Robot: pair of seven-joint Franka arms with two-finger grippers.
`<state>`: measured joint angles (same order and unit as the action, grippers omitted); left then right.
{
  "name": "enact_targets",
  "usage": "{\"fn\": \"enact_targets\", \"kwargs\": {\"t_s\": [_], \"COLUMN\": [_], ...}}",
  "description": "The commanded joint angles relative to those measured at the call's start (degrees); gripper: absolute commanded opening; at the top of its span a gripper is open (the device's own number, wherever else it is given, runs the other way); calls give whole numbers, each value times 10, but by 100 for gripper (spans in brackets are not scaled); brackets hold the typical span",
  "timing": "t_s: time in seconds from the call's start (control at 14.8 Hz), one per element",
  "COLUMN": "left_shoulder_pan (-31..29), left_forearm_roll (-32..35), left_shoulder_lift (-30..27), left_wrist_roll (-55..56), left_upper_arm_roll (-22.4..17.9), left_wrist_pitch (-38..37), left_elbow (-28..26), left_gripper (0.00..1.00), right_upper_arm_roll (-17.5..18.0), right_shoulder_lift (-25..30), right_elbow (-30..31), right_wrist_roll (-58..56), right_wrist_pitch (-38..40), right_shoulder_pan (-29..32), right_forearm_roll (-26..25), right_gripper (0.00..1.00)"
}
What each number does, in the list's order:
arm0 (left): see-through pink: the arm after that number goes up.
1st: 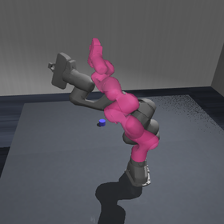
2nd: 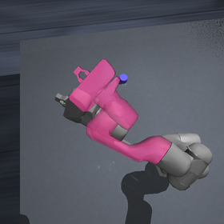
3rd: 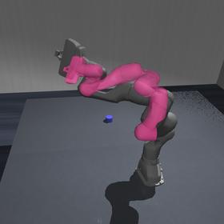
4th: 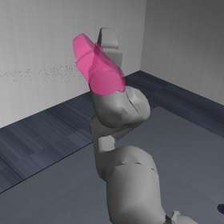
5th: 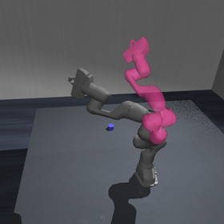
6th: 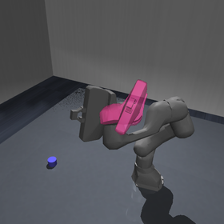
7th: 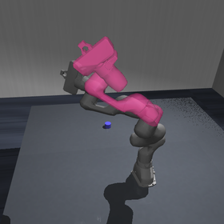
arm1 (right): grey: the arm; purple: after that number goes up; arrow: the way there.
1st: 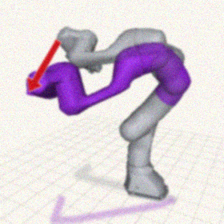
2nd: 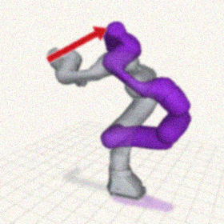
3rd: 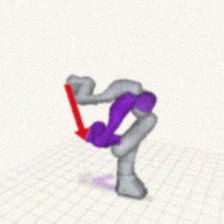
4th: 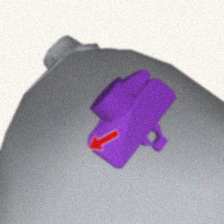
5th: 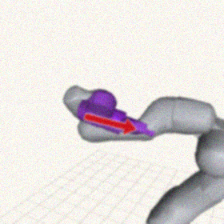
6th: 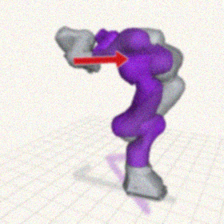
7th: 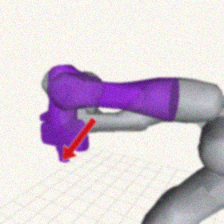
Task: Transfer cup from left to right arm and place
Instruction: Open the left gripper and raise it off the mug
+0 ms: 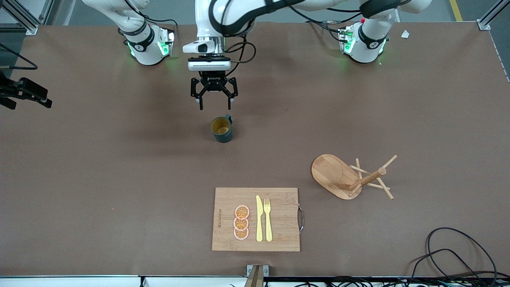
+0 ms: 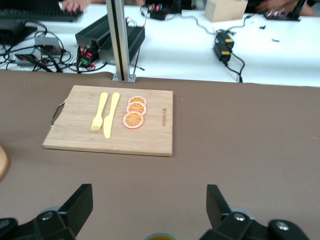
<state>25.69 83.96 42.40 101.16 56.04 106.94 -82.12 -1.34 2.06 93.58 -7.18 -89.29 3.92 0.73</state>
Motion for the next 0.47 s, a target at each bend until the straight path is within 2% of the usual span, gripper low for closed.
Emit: {"fn": "enact_targets", "kwargs": {"t_s": [0.0,0.14,0.2,0.34,0.41], "left_shoulder_pan": [-98,-168,-209,-259,-278], "left_forearm_roll": [-53,-106,-134,-185,-207], "left_shoulder_lift": [-4,-4,-3,-3,-3], "left_wrist_roll": [-80,-150,-182,-244,-269], "left_upper_arm_roll": [83,132,162,184,186], "left_wrist_pitch": [8,6,5,-2,-6], "left_elbow": [-12,-8,-1,3,12], "left_gripper": [100,100,100,100,100], "right_upper_arm_roll": [2,5,6,7,8], "right_shoulder_lift": [14,40,63,101,105], "right_elbow": [70,148,205,300,320], "right_wrist_roll": [1,21,52,134,179], "right_wrist_pitch": [-26,-84,-126,-198,-217], "right_shoulder_pan": [0,-4,-25,-80,-107], "right_forearm_roll": [50,68,69,68,67], "right_gripper": [100,100,100,100,100]}}
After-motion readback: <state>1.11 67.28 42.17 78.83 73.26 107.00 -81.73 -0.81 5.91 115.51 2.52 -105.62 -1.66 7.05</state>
